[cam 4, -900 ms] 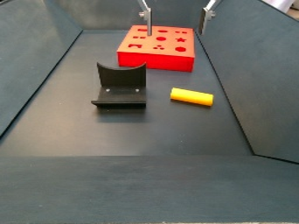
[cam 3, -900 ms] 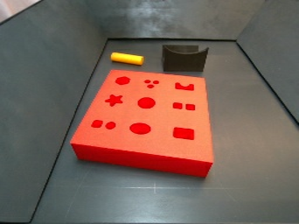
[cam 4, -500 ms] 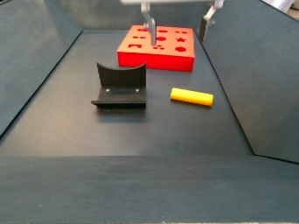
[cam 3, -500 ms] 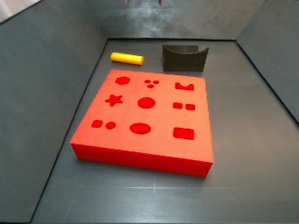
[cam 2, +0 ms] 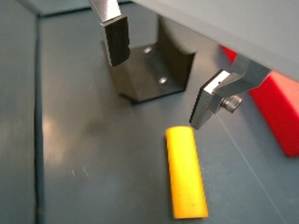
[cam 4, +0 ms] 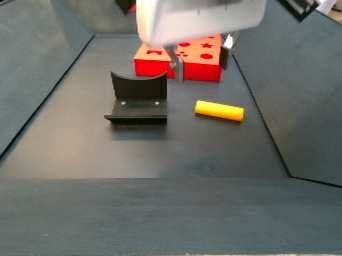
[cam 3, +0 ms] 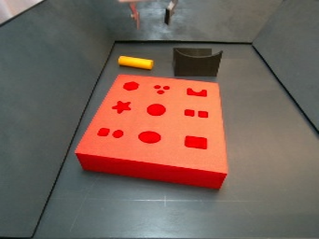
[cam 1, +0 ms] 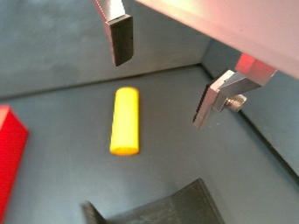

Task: Pick up the oval object. Move up. Place the oval object on the fixture. Regrasp the oval object. Move to above the board. Insert the oval object.
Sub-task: Pick up the oval object.

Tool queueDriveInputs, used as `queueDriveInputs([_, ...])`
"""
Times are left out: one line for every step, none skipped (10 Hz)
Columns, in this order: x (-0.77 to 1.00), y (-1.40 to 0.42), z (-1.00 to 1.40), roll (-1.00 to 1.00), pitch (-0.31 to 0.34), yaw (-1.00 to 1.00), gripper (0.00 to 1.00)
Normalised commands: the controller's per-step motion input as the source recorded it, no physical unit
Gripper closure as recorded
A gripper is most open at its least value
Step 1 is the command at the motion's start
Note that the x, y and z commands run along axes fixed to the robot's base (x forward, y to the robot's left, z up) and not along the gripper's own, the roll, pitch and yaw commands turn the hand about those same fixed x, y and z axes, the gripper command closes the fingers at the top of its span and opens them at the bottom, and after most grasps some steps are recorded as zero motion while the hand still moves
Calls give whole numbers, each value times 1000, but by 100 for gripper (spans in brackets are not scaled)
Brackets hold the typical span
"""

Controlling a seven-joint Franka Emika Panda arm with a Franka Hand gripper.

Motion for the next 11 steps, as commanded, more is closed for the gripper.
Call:
queueDriveInputs([0,-209,-766,7,103,849,0])
queueDriveInputs([49,-274,-903,0,61,757,0])
queueDriveInputs([49,-277,-900,0,71,754,0])
queueDriveInputs([46,-286,-897,0,66,743,0])
queueDriveInputs([0,0,-911,0,0,991,0])
queueDriveInputs([0,0,-709,0,0,1000,0])
queueDriveInputs([0,0,-694,0,0,1000,0])
queueDriveInputs([0,0,-694,0,0,1000,0])
queueDriveInputs([-20,6,-714,0,-20,1000,0])
queueDriveInputs([0,0,-26,0,0,0,0])
queueDriveInputs([-591,0,-231,-111,-140,303,0])
